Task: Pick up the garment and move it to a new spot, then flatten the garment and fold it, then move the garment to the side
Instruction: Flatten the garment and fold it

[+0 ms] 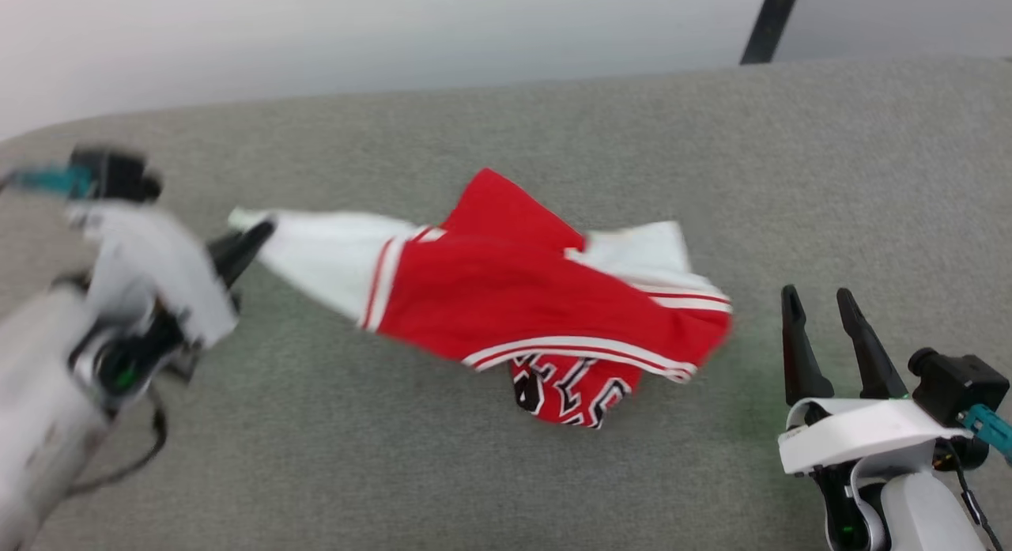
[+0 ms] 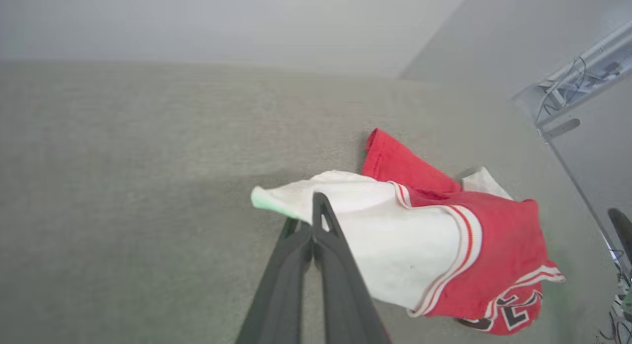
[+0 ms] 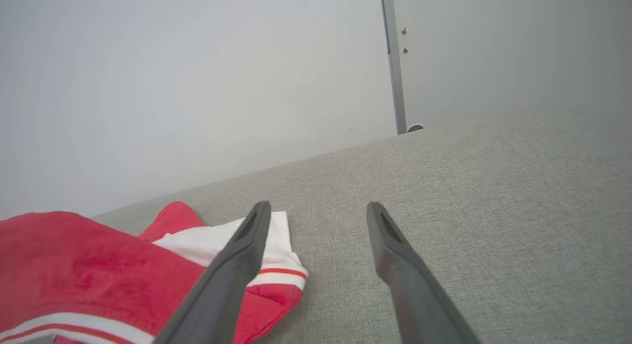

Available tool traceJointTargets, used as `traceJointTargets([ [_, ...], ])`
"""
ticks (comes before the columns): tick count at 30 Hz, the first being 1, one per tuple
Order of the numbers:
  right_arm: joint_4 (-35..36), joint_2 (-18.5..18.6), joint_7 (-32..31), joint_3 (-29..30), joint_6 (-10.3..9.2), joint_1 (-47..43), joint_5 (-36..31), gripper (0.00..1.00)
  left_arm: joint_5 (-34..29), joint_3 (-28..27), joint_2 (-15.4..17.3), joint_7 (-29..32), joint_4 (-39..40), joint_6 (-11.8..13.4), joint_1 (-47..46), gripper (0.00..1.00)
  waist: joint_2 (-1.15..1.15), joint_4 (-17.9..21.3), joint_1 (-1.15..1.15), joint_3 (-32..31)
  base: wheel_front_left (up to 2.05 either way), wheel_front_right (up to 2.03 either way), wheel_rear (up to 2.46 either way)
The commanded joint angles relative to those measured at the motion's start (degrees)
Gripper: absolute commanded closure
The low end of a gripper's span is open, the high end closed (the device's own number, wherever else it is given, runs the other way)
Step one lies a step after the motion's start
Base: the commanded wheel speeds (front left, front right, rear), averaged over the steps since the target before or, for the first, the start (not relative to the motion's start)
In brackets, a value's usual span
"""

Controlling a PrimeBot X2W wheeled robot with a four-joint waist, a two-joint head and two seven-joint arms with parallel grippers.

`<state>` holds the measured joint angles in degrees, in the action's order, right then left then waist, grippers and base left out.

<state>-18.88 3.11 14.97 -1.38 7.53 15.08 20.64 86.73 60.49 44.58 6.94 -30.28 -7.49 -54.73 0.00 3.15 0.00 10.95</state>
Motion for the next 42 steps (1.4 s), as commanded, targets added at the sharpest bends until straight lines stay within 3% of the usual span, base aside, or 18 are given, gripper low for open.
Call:
traceJointTargets([
  [1, 0.04, 0.32, 0.29, 0.18, -0.08, -0.69, -0.04, 0.0, 0.36, -0.18, 0.64, -0.87, -0.17, 0.03, 1.69, 1.0, 0.0, -1.09, 0.0, -1.07, 0.0, 0.0, 0.0],
  [6, 0.16, 0.92, 0.29, 0.36, -0.08, -1.09, 0.32, 0.0, 0.15, 0.85, 1.96, -5.43, -1.31, 0.78, 8.64, 1.0, 0.0, -1.29, 0.0, -1.17, 0.0, 0.0, 0.0],
  [16, -0.28, 1.85, 0.29, -1.01, -0.08, 0.51, -0.54, 0.0, 0.65, 3.12, -2.73, -4.66, -8.96, 0.27, 12.66, 1.0, 0.0, -1.13, 0.0, -0.33, 0.0, 0.0, 0.0],
  [17, -0.44, 2.05, 0.29, -1.42, -0.08, 0.75, -0.61, 0.0, 0.15, 3.56, -3.15, -4.37, -9.84, 0.21, 12.46, 0.85, 0.0, -1.03, 0.0, -0.33, 0.0, 0.0, 0.0],
  [19, -0.7, 2.65, 0.29, -2.26, -0.08, 1.24, -0.79, 0.0, -1.69, 4.59, -3.7, -5.19, -11.22, 0.09, 11.63, 0.42, 0.0, -0.86, 0.0, -0.45, 0.0, 0.0, 0.0],
  [20, -0.91, 3.05, 0.29, -2.59, -0.08, 1.52, -0.91, 0.0, -2.39, 4.67, -3.88, -6.24, -11.73, 0.02, 11.24, 0.05, 0.0, -0.87, 0.0, -0.55, 0.0, 0.0, 0.0],
  [21, -1.04, 3.47, 0.29, -2.84, -0.08, 1.71, -0.93, 0.0, -2.48, 4.35, -4.3, -7.32, -12.07, -0.04, 11.14, 0.0, 0.0, -1.02, 0.0, -0.75, 0.0, 0.0, 0.0],
  [27, -2.07, 6.11, -1.12, -5.04, -0.08, 2.87, -0.51, 0.0, -5.79, 4.63, -4.3, -13.88, -10.65, -0.02, 10.53, 0.0, 0.0, -3.35, 0.0, -1.91, 0.0, 0.0, 0.0],
  [31, -2.63, 8.47, -5.22, -8.15, -0.08, 4.48, -0.07, 0.0, -8.64, 4.38, -4.62, -19.54, -8.94, 0.18, 11.67, 0.0, 0.0, -6.06, 0.0, -2.5, 0.0, 0.0, 0.0],
  [36, -3.26, 12.28, -14.4, -13.72, -0.08, 8.17, 0.94, 0.0, -14.29, 1.3, -5.77, -22.06, -3.77, 4.36, 14.69, 0.0, 0.0, -10.18, 0.0, -2.78, 0.0, 0.0, 0.0],
  [42, -5.63, 17.3, -30.15, -18.77, -0.08, 14.27, 5.32, 0.0, -28.41, -14.41, -8.54, -22.04, 7.77, 11.35, 24.83, 0.0, 0.0, -15.03, 0.0, -2.52, 0.0, 0.0, 0.0],
])
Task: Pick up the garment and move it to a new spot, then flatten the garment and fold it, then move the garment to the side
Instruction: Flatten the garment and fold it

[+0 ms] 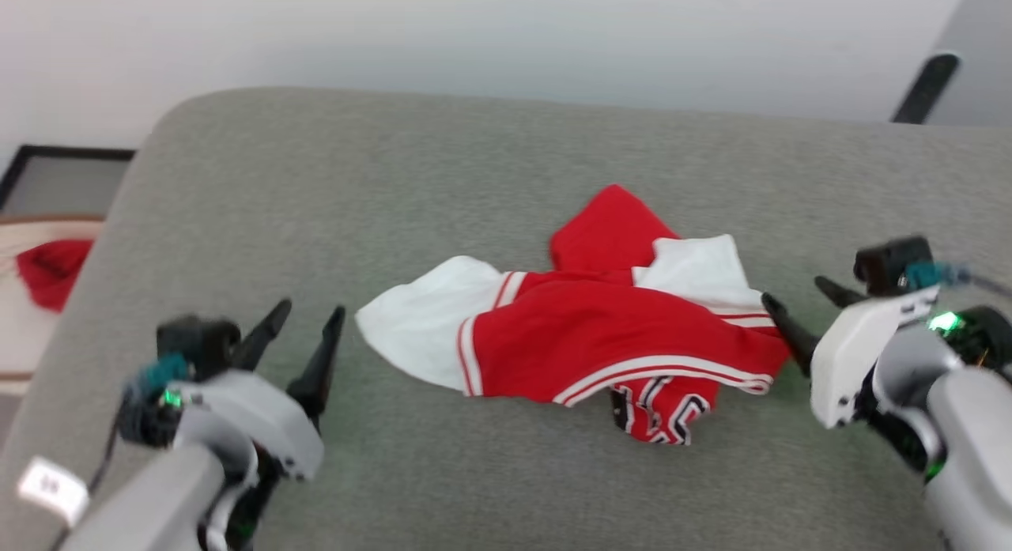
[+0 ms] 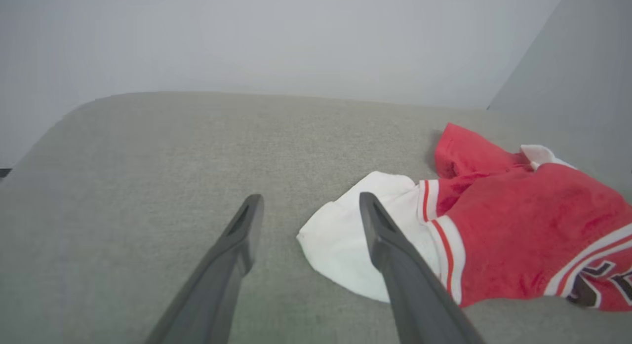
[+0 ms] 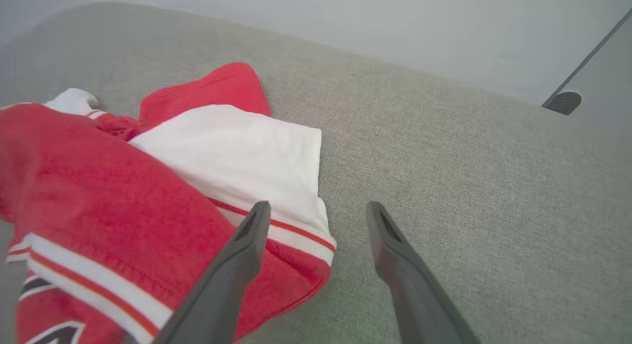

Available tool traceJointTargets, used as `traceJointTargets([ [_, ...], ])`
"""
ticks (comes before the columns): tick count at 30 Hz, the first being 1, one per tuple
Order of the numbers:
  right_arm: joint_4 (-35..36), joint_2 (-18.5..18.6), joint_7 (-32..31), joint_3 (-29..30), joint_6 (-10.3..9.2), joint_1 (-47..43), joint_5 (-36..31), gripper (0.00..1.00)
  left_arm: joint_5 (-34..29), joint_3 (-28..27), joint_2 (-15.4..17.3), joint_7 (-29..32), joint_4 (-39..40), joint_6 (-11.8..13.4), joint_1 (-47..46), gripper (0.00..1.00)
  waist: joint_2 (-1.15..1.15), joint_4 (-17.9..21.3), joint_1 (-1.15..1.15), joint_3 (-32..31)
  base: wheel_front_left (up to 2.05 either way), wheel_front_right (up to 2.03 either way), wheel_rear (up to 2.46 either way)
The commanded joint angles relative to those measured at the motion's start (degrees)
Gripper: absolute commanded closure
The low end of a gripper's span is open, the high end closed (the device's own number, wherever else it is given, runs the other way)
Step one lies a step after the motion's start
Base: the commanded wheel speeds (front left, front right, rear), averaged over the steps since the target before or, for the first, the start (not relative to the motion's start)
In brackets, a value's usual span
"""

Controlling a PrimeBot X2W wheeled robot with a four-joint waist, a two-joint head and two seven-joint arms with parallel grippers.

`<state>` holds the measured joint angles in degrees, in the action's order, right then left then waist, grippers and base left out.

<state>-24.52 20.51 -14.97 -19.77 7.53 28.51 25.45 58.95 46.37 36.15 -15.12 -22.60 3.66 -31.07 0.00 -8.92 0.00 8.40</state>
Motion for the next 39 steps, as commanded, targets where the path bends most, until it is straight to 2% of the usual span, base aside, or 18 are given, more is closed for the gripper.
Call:
traceJointTargets([
  [1, -0.52, 0.47, -2.77, -0.65, -0.08, 2.12, 1.3, 0.0, -3.12, -3.0, -1.02, 0.0, 2.19, 1.08, 3.21, 0.0, 0.0, -3.49, 0.0, 0.32, 0.0, 0.0, 0.0],
  [6, -3.52, 3.12, -15.0, -2.83, -0.08, 8.14, 6.35, 0.0, -14.84, -13.49, -5.14, 0.01, 11.31, 2.61, 13.11, 0.0, 0.0, -5.68, 0.0, 2.25, 0.0, 0.0, 0.0],
  [11, -7.66, 4.97, -21.97, -3.59, -0.08, 13.81, 9.04, 0.0, -20.98, -21.13, -10.04, 0.0, 15.34, -0.01, 18.3, 0.0, 0.0, -7.54, 0.0, 4.87, 0.0, 0.0, 0.0],
  [19, -12.63, 5.17, -24.17, -9.27, -0.08, 20.36, 9.42, 0.0, -26.29, -28.35, -15.41, 0.0, 13.66, -6.35, 19.67, 0.0, 0.0, -8.72, 0.0, 8.76, 0.0, 0.0, 0.0],
  [26, -15.81, 5.43, -23.17, -13.44, -0.08, 21.86, 10.52, 0.0, -28.67, -31.21, -18.75, -0.01, 11.92, -8.98, 18.98, 0.0, 0.0, -8.9, 0.0, 9.77, 0.0, 0.0, 0.0],
  [27, -16.19, 5.37, -23.17, -14.15, -0.08, 21.96, 10.92, 0.12, -29.04, -31.56, -19.14, -0.01, 11.68, -9.32, 18.93, 0.0, 0.0, -8.89, 0.0, 9.86, 0.0, 0.0, 0.0],
  [29, -16.63, 5.43, -22.73, -15.64, -0.08, 22.12, 11.52, 1.0, -29.72, -32.23, -19.76, -0.01, 11.25, -9.82, 18.96, 0.0, 0.0, -8.83, 0.0, 9.89, 0.0, 0.0, 0.0],
  [39, -16.39, 6.47, -14.85, -18.23, -0.09, 24.39, 15.12, 1.0, -31.45, -34.84, -21.49, -0.01, 9.9, -10.91, 20.11, 0.0, 0.0, -7.06, 0.0, 8.42, 0.0, 0.0, 0.0],
])
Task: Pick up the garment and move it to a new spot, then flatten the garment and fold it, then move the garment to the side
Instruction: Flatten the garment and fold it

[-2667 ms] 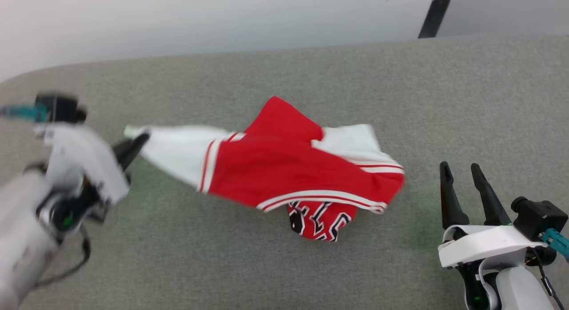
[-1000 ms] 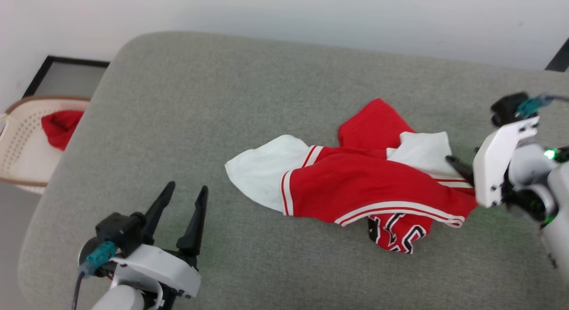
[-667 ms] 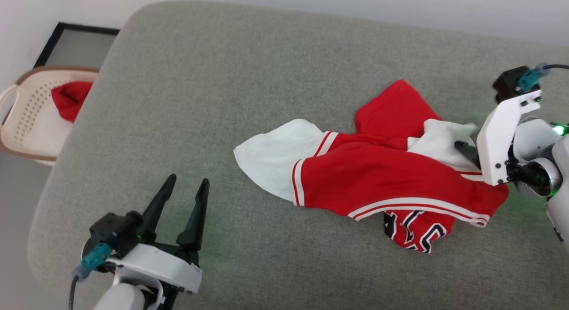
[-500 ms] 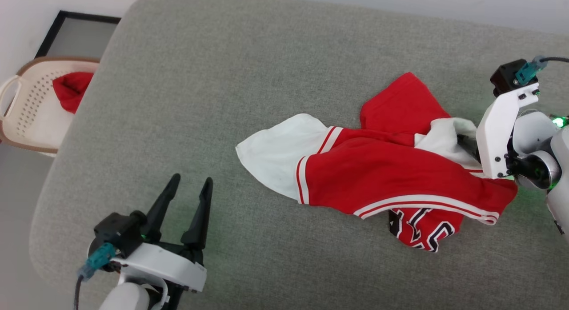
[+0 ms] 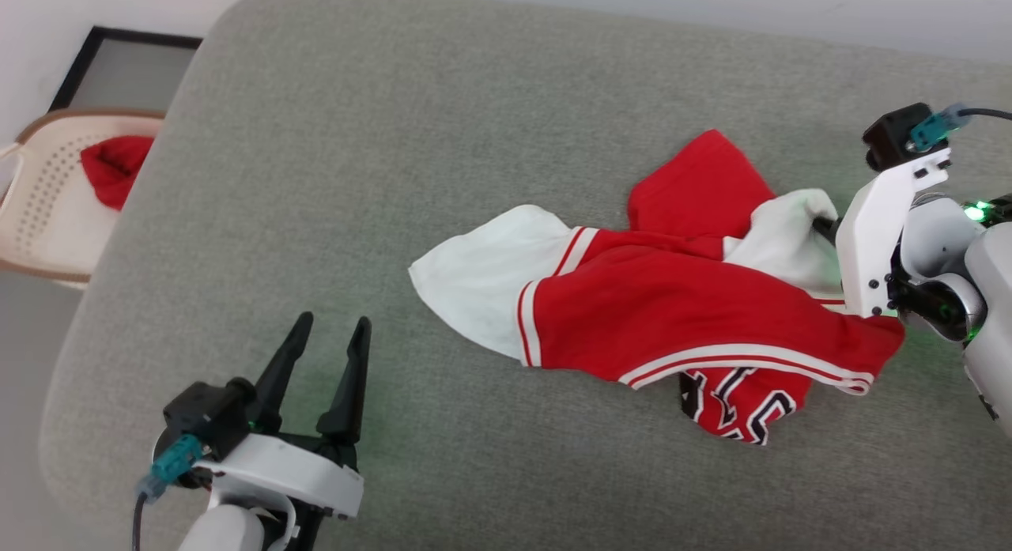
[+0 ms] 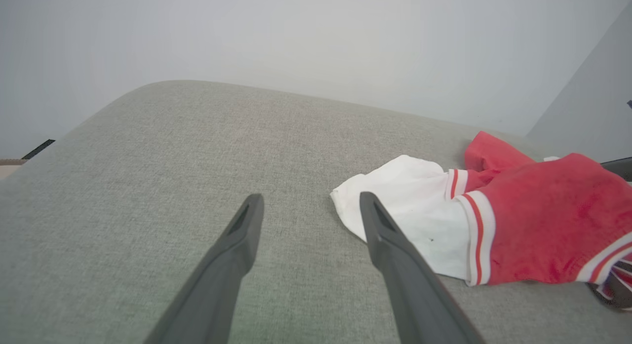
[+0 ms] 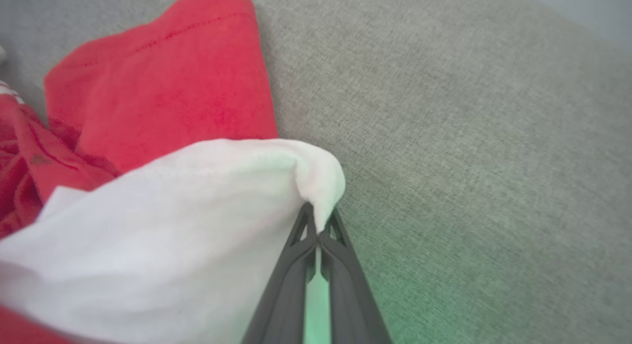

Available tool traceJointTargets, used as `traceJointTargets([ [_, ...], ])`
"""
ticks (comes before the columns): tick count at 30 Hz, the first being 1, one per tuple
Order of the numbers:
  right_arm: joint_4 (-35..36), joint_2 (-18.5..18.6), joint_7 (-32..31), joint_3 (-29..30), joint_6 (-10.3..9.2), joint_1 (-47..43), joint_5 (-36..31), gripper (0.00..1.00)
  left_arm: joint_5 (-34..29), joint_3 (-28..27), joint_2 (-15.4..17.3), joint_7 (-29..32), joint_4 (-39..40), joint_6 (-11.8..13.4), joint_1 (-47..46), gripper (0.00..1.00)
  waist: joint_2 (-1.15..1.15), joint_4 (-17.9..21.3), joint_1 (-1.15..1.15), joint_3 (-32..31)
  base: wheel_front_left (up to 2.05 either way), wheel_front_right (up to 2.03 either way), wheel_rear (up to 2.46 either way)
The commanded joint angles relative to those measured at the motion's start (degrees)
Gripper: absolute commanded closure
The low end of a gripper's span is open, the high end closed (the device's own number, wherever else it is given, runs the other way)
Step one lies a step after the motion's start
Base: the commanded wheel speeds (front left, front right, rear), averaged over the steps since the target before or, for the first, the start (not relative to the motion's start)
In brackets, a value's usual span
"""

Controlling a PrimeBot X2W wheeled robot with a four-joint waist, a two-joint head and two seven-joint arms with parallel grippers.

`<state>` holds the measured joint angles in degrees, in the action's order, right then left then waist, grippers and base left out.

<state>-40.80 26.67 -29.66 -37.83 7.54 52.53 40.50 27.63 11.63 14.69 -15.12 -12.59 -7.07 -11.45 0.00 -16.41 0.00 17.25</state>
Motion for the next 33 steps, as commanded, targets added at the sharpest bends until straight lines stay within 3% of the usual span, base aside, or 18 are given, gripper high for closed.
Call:
traceJointTargets([
  [1, 0.22, 0.38, 0.68, -0.26, -0.1, 0.44, 0.45, 1.0, -0.24, -0.31, -0.11, -0.01, -0.15, -0.25, 0.7, 0.0, 0.0, 0.77, 0.0, -0.71, 0.0, 0.0, 0.0],
  [11, 3.82, 3.63, 7.64, 3.79, -0.1, -3.72, 4.23, 1.0, -0.98, -1.73, 0.16, -0.01, 0.29, -0.5, 2.65, 0.0, 0.0, 5.11, 0.0, -3.08, 0.0, 0.0, 0.0],
  [19, 4.79, 5.47, 15.85, 17.74, -0.1, -14.82, 6.76, 1.0, -1.25, -2.51, 0.27, -0.01, 1.16, -0.46, 3.75, 0.0, 0.0, 7.88, 0.0, -3.7, 0.0, 0.0, 0.0],
  [27, 3.44, 1.17, 22.77, 36.12, -0.1, -27.8, 3.37, 1.0, -1.1, -3.24, 0.21, -0.01, 1.41, -0.48, 5.35, 0.0, 0.0, 9.71, 0.0, -4.56, 0.0, 0.0, 0.0],
  [33, 4.83, -3.34, 21.43, 43.48, -0.1, -32.05, -4.09, 1.0, -0.87, -2.84, 0.67, -0.01, 0.96, -0.49, 5.46, 0.0, 0.0, 10.11, 0.0, -4.82, 0.0, 0.0, 0.0],
])
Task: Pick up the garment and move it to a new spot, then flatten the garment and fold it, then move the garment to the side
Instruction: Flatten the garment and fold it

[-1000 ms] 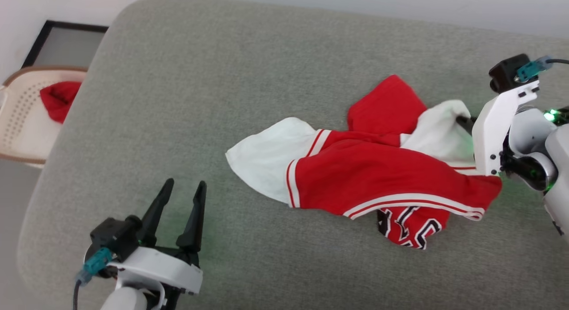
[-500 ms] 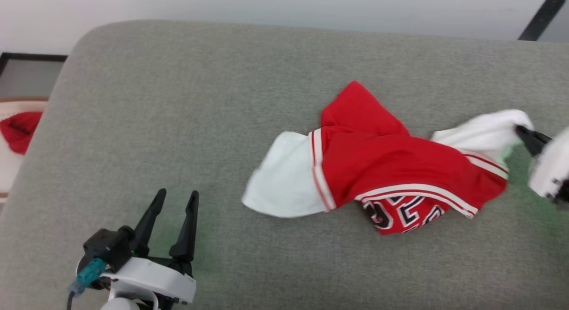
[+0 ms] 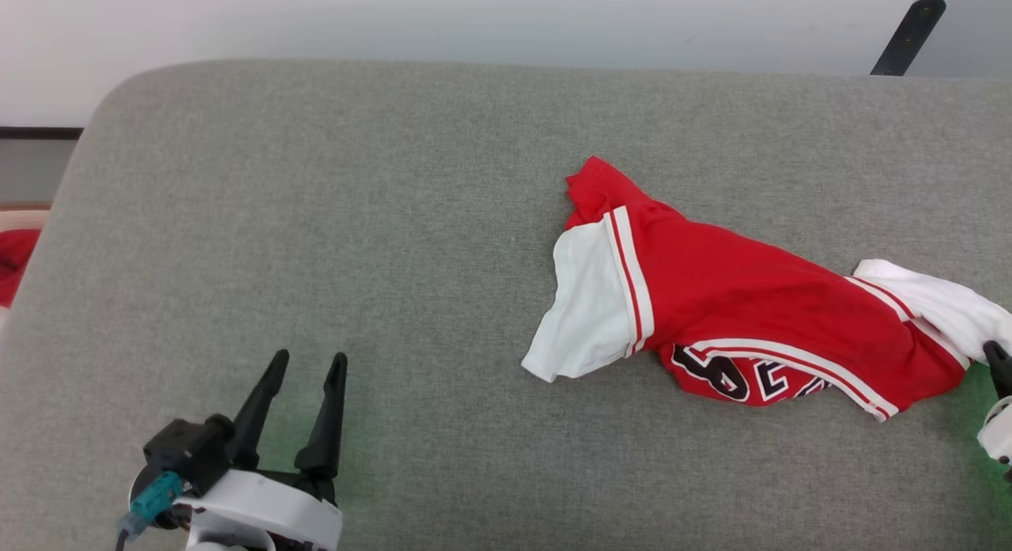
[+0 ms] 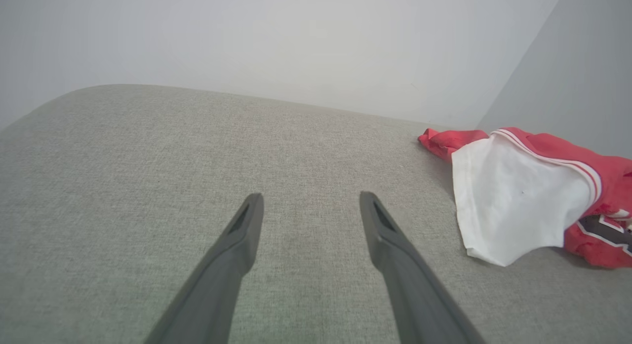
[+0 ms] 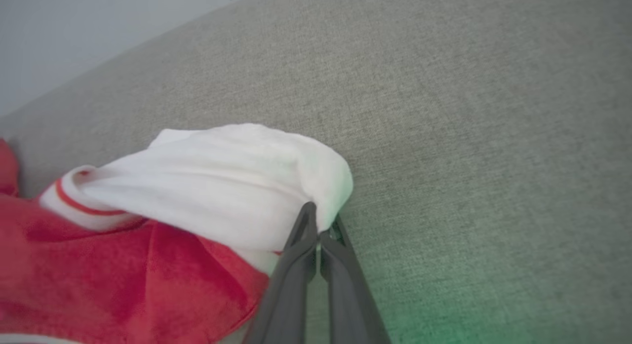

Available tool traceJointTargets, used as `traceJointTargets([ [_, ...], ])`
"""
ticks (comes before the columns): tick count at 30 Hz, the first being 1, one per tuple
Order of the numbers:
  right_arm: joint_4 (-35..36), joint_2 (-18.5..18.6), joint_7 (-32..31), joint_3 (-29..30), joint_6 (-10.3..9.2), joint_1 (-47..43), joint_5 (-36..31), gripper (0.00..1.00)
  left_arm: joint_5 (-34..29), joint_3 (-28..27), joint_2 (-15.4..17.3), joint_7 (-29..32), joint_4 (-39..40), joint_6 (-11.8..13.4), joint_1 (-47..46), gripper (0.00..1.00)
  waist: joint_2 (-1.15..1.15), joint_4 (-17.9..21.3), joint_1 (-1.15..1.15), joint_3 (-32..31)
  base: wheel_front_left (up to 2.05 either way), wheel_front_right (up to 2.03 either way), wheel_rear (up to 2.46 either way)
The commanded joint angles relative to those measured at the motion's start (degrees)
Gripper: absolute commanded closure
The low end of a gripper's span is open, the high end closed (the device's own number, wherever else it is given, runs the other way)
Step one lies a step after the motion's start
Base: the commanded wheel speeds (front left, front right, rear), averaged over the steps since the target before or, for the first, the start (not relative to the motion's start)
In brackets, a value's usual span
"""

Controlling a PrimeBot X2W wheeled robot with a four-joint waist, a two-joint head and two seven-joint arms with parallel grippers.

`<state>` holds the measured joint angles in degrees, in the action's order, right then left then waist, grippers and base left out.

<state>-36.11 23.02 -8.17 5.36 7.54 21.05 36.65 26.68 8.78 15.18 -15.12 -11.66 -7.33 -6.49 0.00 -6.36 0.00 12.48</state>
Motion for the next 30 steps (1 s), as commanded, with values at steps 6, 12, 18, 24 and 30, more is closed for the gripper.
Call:
traceJointTargets([
  [6, 2.99, -4.05, -0.66, 6.4, -0.09, -1.55, -7.59, 0.22, 0.6, 1.18, 0.95, 0.37, -0.95, -0.23, -0.26, 0.0, 0.0, 0.13, 0.0, -0.57, 0.0, 0.0, 0.0],
  [12, 8.52, -7.43, 0.64, 11.01, -0.09, -2.64, -12.74, 0.0, 1.56, 1.57, 4.33, 1.86, -0.79, -0.2, -2.27, 0.0, 0.0, 0.83, 0.0, -1.83, 0.0, 0.0, 0.0],
  [18, 15.61, -9.7, 3.06, 11.91, -0.09, -4.61, -14.98, 0.0, 3.73, 2.67, 10.21, 7.08, 1.77, -0.2, -6.22, 0.0, 0.0, 2.36, 0.0, -3.2, 0.0, 0.0, 0.0],
  [24, 25.31, -14.32, 3.58, 10.81, -0.09, -8.6, -15.66, 0.0, 8.31, 8.49, 17.23, 18.95, 4.83, -0.2, -14.23, 0.0, 0.0, 4.62, 0.0, -4.17, 0.0, 0.0, 0.0],
  [30, 33.14, -17.98, 1.98, 9.64, -0.09, -12.21, -16.32, 0.0, 21.59, 16.07, 18.82, 39.28, 4.22, -0.19, -22.33, 0.0, 0.0, 7.51, 0.0, -3.7, 0.0, 0.0, 0.0],
])
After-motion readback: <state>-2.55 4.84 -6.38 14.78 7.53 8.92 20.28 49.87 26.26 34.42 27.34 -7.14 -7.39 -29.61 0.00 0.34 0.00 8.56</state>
